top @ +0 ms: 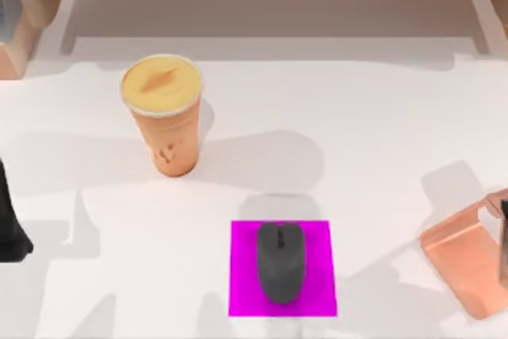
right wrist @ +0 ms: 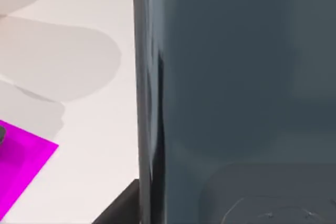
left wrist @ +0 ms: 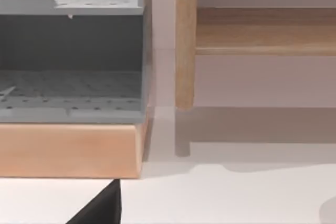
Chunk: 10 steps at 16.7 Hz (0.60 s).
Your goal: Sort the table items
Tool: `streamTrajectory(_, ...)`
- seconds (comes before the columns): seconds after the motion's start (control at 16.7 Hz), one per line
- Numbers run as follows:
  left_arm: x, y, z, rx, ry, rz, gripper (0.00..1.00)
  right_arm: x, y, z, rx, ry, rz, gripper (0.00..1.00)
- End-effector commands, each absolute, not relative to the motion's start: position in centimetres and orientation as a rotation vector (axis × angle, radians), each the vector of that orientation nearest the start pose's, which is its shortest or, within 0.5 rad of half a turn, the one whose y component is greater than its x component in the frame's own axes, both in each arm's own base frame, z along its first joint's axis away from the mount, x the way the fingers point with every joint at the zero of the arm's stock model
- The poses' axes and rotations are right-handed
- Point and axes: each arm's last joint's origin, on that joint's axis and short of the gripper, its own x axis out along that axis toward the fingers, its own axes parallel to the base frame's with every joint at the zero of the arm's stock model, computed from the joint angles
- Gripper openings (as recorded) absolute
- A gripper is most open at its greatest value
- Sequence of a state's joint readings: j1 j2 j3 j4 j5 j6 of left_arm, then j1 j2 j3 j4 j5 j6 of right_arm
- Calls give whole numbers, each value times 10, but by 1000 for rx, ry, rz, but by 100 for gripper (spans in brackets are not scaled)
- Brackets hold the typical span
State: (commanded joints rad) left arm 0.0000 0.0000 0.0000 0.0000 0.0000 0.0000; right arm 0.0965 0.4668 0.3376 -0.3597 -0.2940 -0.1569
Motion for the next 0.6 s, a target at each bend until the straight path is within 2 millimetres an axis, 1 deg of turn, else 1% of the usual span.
streamTrajectory(0.36, 106, -1, 160, 0, 0, 0, 100, 126, 21, 201, -103, 458, 420, 98)
streamTrajectory(0.42, 106, -1, 160, 0, 0, 0, 100, 126, 21, 201, -103, 458, 420, 100)
streamTrajectory(0.6, 106, -1, 160, 0, 0, 0, 100, 126, 21, 201, -103, 458, 420, 100)
